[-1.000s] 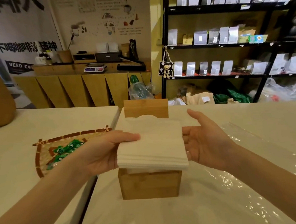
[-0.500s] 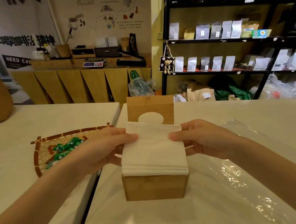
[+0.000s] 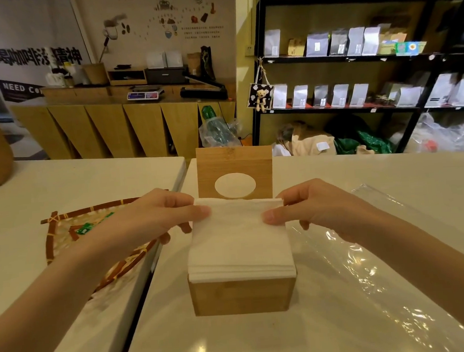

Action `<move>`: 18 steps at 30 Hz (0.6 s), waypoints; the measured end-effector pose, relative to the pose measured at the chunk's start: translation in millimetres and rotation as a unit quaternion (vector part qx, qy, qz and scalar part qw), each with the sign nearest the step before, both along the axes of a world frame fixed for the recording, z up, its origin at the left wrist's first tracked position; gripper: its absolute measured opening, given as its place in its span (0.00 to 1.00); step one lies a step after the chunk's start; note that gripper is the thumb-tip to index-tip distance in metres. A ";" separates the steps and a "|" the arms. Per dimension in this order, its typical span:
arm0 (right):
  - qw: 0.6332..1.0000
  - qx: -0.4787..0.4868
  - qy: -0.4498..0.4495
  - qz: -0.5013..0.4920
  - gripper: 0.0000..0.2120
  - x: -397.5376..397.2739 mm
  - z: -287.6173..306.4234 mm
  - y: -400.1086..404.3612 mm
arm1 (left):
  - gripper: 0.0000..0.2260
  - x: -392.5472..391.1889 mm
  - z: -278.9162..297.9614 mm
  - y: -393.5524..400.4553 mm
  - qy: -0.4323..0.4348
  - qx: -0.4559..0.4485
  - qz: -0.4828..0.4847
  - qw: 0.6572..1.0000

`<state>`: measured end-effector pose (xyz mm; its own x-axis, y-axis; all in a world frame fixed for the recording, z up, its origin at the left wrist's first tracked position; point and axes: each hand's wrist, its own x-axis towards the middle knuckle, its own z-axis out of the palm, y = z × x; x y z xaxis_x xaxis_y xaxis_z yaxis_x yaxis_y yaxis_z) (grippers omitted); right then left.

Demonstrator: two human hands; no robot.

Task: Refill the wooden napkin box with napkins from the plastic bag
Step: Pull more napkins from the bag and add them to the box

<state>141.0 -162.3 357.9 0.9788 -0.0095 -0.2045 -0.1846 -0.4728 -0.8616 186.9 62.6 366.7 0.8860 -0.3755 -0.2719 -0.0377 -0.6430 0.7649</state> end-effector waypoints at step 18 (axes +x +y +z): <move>0.982 -0.131 -0.134 -0.007 0.12 9.6 -16.1 4.0 | 0.10 7.2 -12.9 -9.3 -0.220 0.160 -0.034 0.962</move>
